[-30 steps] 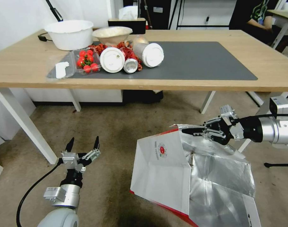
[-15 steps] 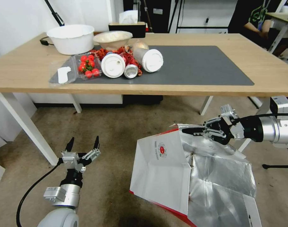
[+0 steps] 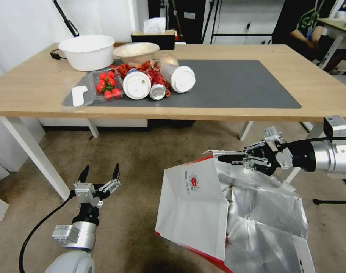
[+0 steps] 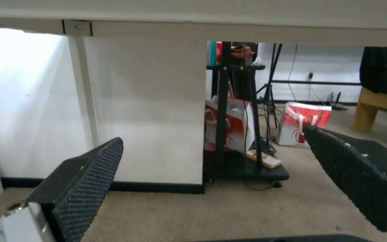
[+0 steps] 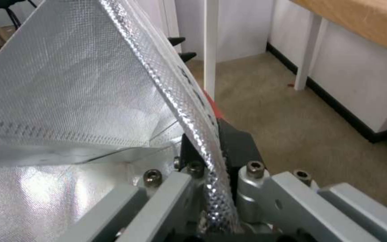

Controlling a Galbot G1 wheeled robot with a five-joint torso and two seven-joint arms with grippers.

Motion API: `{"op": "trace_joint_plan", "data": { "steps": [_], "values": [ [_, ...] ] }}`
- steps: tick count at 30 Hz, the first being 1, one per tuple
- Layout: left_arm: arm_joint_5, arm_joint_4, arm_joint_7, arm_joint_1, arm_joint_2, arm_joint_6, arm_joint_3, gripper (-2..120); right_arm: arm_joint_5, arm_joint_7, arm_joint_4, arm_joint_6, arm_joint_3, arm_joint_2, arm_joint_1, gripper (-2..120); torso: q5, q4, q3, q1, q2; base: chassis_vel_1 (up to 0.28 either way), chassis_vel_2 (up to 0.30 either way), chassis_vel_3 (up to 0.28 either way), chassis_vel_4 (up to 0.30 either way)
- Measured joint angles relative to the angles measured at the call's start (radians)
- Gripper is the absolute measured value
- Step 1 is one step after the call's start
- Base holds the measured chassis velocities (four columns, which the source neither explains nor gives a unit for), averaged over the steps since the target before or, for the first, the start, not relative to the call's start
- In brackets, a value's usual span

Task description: Pick up the food delivery bag from the floor and place it on the table.

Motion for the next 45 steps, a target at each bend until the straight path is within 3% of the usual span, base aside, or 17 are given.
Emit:
{"op": "trace_joint_plan", "data": {
  "steps": [16,45],
  "values": [
    [-0.003,-0.003,0.000,0.001,0.000,-0.001,-0.001,100,0.002,0.004,0.002,-0.002,0.005,-0.005,-0.002,0,0.0000,0.0000,0.055,0.031,0.086,0.000,0.000,0.000,0.000],
    [-0.010,-0.015,0.001,0.004,0.006,0.003,-0.008,100,-0.002,0.002,-0.002,0.000,0.006,0.004,-0.004,0,0.0000,0.0000,0.126,0.074,0.200,0.000,0.000,0.000,0.000]
  ]
}}
